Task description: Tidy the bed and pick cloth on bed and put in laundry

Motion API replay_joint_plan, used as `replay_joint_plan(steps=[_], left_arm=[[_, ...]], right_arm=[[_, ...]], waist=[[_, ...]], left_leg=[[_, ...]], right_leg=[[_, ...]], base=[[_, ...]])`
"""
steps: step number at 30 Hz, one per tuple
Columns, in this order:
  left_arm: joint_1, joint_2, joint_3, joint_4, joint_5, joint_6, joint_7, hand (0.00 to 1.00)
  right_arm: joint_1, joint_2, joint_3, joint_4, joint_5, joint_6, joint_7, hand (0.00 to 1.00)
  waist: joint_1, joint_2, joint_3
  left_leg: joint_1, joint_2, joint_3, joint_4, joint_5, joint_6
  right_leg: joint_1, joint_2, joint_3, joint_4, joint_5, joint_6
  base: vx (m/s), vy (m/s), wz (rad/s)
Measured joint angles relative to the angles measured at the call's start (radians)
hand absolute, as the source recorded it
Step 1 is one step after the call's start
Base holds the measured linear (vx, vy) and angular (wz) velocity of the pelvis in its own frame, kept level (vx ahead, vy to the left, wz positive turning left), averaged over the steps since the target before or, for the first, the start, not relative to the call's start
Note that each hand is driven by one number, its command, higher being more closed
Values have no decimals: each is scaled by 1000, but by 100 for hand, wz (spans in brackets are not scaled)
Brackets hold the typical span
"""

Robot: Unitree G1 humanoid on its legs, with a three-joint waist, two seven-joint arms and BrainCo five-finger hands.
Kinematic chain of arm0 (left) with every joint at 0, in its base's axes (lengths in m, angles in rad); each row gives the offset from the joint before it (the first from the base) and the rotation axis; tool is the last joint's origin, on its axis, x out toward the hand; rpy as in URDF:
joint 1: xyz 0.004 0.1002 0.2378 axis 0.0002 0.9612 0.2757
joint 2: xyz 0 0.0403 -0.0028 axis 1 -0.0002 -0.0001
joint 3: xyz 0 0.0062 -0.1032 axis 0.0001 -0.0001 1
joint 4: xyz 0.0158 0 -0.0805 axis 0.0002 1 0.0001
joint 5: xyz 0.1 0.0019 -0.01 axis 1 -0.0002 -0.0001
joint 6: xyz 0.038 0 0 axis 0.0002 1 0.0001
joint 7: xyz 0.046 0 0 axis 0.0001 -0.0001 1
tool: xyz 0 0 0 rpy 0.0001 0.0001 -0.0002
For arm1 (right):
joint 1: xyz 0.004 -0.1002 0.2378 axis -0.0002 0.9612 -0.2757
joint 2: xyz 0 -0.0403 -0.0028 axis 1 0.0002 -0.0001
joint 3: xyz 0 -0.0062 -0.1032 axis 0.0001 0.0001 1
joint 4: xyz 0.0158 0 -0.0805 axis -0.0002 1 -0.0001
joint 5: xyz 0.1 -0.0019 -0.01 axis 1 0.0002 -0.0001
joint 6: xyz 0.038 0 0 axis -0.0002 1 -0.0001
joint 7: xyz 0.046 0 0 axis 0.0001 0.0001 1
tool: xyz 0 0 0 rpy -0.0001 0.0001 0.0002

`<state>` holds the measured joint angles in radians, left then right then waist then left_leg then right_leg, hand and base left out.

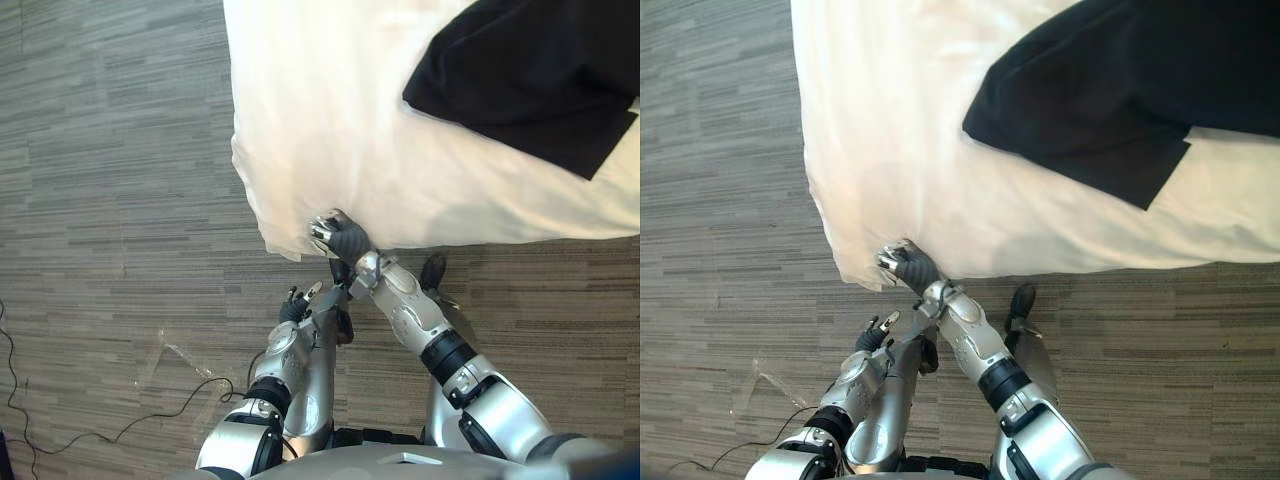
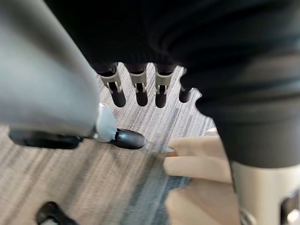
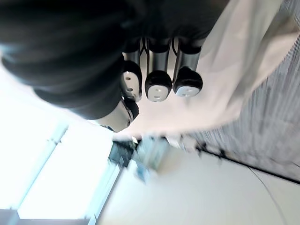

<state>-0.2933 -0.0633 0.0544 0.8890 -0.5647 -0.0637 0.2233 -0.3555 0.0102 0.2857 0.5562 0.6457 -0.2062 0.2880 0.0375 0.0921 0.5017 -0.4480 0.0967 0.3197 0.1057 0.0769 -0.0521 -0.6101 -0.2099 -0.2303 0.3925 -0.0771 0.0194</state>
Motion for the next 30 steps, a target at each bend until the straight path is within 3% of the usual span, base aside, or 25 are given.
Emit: replay_joint_plan(steps=[2,5,10,11,15,17,20,24,26,30], left_arm=[[-2,-3,15,-23,-5,8,14,0],[-3,11,37,-46,-6,20,25,0],[-1,22,37,-73,-4,56,23,0],[-1,27,37,-73,-3,61,23,0],[17,60,37,-70,12,91,13,0],[46,84,36,-68,46,100,-4,0],[110,121,36,-20,87,101,-24,0],[196,142,36,27,110,101,-43,0],[214,152,33,48,150,100,-63,0],[255,160,24,99,272,95,-88,0]], right_arm=[[33,-25,-84,25,37,-25,-17,100],[110,-138,-245,28,88,-100,-13,100],[215,-149,-316,21,102,-108,49,100],[225,-147,-324,21,103,-108,62,0],[281,-133,-389,32,78,-91,126,0],[305,-127,-410,75,-3,-75,141,0],[352,-123,-419,231,-172,-73,128,0],[364,-130,-411,392,-570,-71,-1,0],[362,-129,-392,425,-666,-49,-40,0],[352,-133,-377,448,-665,14,-78,0]], waist=[[-18,-5,3],[-55,-33,11],[-55,-66,4],[-52,-72,4],[-50,-91,-1],[-53,-107,-16],[-58,-121,-88],[-73,-110,-155],[-72,-109,-167],[-66,-109,-178]], left_leg=[[4,-1,12,-1,-3,5],[36,9,53,2,-22,10],[105,34,65,32,-60,7],[115,38,70,38,-68,7],[195,42,85,36,-101,4],[237,41,88,34,-106,-3],[313,38,79,-12,-104,-8],[414,21,49,-86,-88,-21],[433,18,40,-104,-80,-23],[466,14,29,-129,-68,-25]], right_leg=[[3,1,8,-13,12,8],[44,20,27,-75,55,12],[139,43,30,-116,66,4],[150,46,32,-120,65,4],[240,54,41,-155,60,11],[286,54,40,-169,55,17],[384,64,17,-234,56,24],[512,67,-31,-313,63,36],[535,69,-37,-328,65,40],[574,72,-52,-349,68,44]], base=[[0,17,-22],[70,33,-36],[123,5,-19],[110,3,-19],[114,32,-15],[115,42,-2],[151,30,11],[121,39,21],[46,22,19],[5,7,8]])
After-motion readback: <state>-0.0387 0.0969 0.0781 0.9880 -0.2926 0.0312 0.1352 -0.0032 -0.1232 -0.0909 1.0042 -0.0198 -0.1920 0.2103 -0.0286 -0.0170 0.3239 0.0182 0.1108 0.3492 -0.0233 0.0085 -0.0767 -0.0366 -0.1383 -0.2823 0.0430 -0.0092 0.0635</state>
